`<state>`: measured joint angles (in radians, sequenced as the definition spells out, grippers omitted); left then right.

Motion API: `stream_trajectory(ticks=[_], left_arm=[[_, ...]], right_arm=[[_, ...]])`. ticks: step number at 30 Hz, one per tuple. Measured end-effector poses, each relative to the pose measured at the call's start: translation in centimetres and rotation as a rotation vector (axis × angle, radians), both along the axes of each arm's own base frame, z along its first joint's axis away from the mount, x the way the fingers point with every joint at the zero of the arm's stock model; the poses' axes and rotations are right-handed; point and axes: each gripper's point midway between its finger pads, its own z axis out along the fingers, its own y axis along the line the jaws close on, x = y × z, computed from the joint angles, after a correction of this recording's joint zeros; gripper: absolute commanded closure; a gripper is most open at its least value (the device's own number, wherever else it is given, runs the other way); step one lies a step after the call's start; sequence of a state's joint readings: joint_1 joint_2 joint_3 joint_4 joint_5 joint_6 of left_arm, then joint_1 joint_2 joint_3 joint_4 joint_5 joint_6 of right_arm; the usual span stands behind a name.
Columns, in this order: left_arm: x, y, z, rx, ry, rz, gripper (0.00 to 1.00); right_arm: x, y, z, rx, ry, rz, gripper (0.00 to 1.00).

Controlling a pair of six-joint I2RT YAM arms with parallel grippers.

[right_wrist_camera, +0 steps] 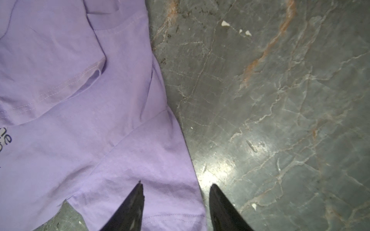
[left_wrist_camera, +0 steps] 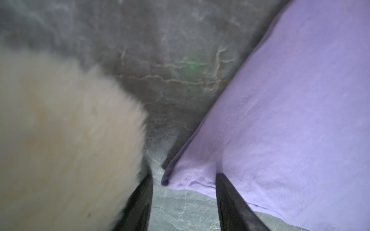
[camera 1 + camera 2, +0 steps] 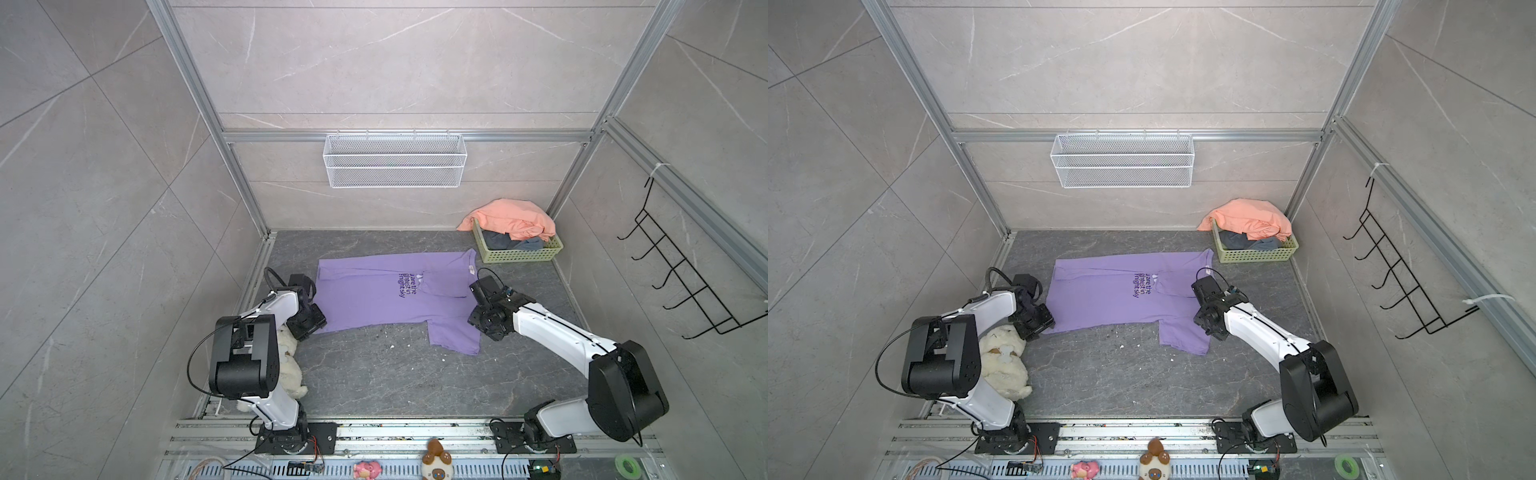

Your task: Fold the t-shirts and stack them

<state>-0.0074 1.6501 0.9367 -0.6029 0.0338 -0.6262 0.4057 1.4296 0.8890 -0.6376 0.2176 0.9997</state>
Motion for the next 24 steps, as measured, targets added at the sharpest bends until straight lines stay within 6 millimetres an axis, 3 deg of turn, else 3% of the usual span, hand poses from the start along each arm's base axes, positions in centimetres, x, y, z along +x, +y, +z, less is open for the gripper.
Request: stream_trajectory(ticks=[4, 12, 20, 24], left_arm=[[0.7, 0.0, 0.0, -0.004, -0.024, 0.009, 0.7], [0.8, 0.0, 0.0, -0.008, -0.028, 0.023, 0.84], [0.9, -0.3, 0.2, -0.026, -0.034, 0.027, 0.96], [0.9, -0.3, 0.3, -0.027, -0.037, 0.027, 0.99]], right_arm=[[-1.4, -0.5, -0.5, 0.001, 0.017, -0.017, 0.46], [-3.9, -0.8, -1.4, 0.049, 0.057, -0.071, 0.46], [-6.7, 1.5, -3.7, 0.102, 0.152, -0.081, 0.49], [-7.3, 1.7, -4.8, 0.114, 0.174, -0.105, 0.5]])
